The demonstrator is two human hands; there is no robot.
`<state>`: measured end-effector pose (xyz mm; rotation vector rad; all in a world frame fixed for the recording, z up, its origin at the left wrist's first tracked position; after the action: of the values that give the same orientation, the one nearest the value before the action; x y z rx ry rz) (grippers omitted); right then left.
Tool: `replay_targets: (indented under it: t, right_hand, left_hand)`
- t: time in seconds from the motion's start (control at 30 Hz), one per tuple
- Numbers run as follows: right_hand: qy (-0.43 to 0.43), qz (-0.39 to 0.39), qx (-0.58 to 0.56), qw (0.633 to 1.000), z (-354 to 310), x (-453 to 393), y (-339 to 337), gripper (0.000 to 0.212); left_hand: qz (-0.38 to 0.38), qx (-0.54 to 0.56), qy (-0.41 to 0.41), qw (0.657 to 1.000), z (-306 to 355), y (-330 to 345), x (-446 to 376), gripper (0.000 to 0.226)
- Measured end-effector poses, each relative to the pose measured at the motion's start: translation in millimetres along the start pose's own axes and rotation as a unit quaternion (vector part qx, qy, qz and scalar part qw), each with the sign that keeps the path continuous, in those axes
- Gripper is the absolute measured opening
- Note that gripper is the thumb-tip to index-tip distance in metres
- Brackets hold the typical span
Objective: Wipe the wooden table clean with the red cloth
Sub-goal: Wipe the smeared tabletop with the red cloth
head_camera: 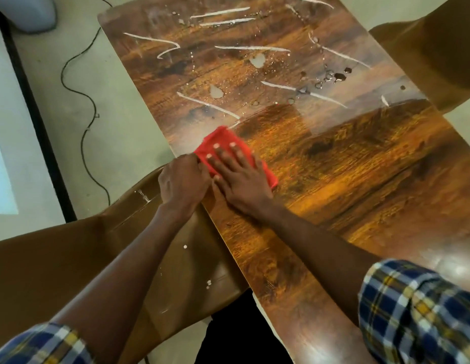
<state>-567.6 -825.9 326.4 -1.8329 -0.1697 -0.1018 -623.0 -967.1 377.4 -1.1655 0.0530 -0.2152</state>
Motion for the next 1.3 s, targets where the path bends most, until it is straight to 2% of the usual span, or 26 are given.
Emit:
replay_targets:
  t: [0.07, 0.13, 0.17, 0.27, 0.33, 0.37, 0.43, 0.5, 0.57, 0.67, 0.73, 0.8, 0.87, 0.9, 0.97, 1.03, 1.13, 1.2, 1.3]
  right_hand:
    - [-0.083, -0.007, 0.009, 0.996, 5, 0, -3, 0.059]
    - [-0.095, 0.001, 0.027, 0.995, 43, -9, -14, 0.058]
    - [-0.055, 0.011, 0.033, 0.998, 70, -14, -22, 0.058]
    - [0.155, 0.07, -0.006, 0.985, 152, -16, -51, 0.058]
    - [0.251, 0.098, -0.035, 0.962, 168, -14, -58, 0.059]
    - [0.269, 0.099, -0.045, 0.957, 161, -15, -58, 0.06]
    - [0.236, 0.076, -0.036, 0.968, 125, -17, -49, 0.062]
    - [0.121, 0.037, -0.003, 0.992, 75, -13, -32, 0.061]
    - [-0.002, -0.003, 0.009, 1.0, 34, -4, -13, 0.06]
    - [-0.102, -0.014, 0.004, 0.995, 28, 5, -6, 0.058]
    - [-0.093, -0.001, 0.017, 0.996, 60, 2, -16, 0.058]
    - [0.024, 0.029, 0.025, 0.999, 119, -5, -36, 0.059]
    - [0.176, 0.063, -0.01, 0.982, 178, -5, -58, 0.059]
    - [0.227, 0.074, -0.034, 0.971, 196, -3, -65, 0.06]
    - [0.268, 0.075, -0.044, 0.959, 200, 1, -68, 0.062]
    - [0.253, 0.056, -0.022, 0.965, 167, 3, -60, 0.065]
    - [0.113, 0.009, 0.006, 0.993, 106, 11, -31, 0.064]
    - [0.053, 0.012, -0.005, 0.998, 98, 16, -25, 0.059]
    - [0.03, 0.021, -0.008, 0.999, 123, 16, -32, 0.06]
  left_hand:
    - [-0.002, -0.023, 0.017, 1.0, -2, 3, 4, 0.027]
    - [0.001, -0.022, 0.027, 0.999, -8, 4, 10, 0.023]
    - [-0.001, -0.025, 0.031, 0.999, -10, 5, 12, 0.022]
    - [-0.017, -0.068, 0.056, 0.996, -11, 8, 14, 0.027]
    - [-0.034, -0.091, 0.06, 0.993, -8, 11, 15, 0.033]
    - [-0.042, -0.097, 0.057, 0.993, -6, 11, 16, 0.036]
    - [-0.053, -0.116, 0.06, 0.99, -3, 11, 19, 0.04]
    - [-0.061, -0.147, 0.079, 0.984, 1, 14, 22, 0.041]
    - [-0.069, -0.189, 0.096, 0.975, 2, 19, 21, 0.041]
    - [-0.067, -0.23, 0.116, 0.964, 2, 27, 18, 0.037]
    - [-0.063, -0.232, 0.118, 0.963, 0, 29, 17, 0.037]
    - [-0.07, -0.235, 0.121, 0.962, -2, 31, 17, 0.041]
    - [-0.079, -0.242, 0.122, 0.959, 0, 32, 16, 0.043]
    - [-0.09, -0.234, 0.114, 0.961, 2, 32, 17, 0.043]
    - [-0.096, -0.188, 0.105, 0.972, 13, 32, 17, 0.045]
    - [-0.071, -0.129, 0.14, 0.979, 35, 34, 16, 0.047]
    - [-0.054, -0.075, 0.223, 0.971, 86, 49, 5, 0.048]
    - [-0.054, -0.059, 0.22, 0.972, 114, 65, -8, 0.05]
    - [-0.068, -0.017, 0.192, 0.979, 141, 86, -19, 0.048]
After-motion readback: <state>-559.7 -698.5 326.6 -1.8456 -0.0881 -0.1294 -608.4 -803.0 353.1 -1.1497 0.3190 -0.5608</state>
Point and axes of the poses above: each hand's wrist, its own x-axis away from the middle knuckle, its own y-axis out of the palm, z = x × y, the point moved 6 cm from there along -x, towards the middle knuckle, and after that the axes turned 1 degree about z, right-handed, at the moved point
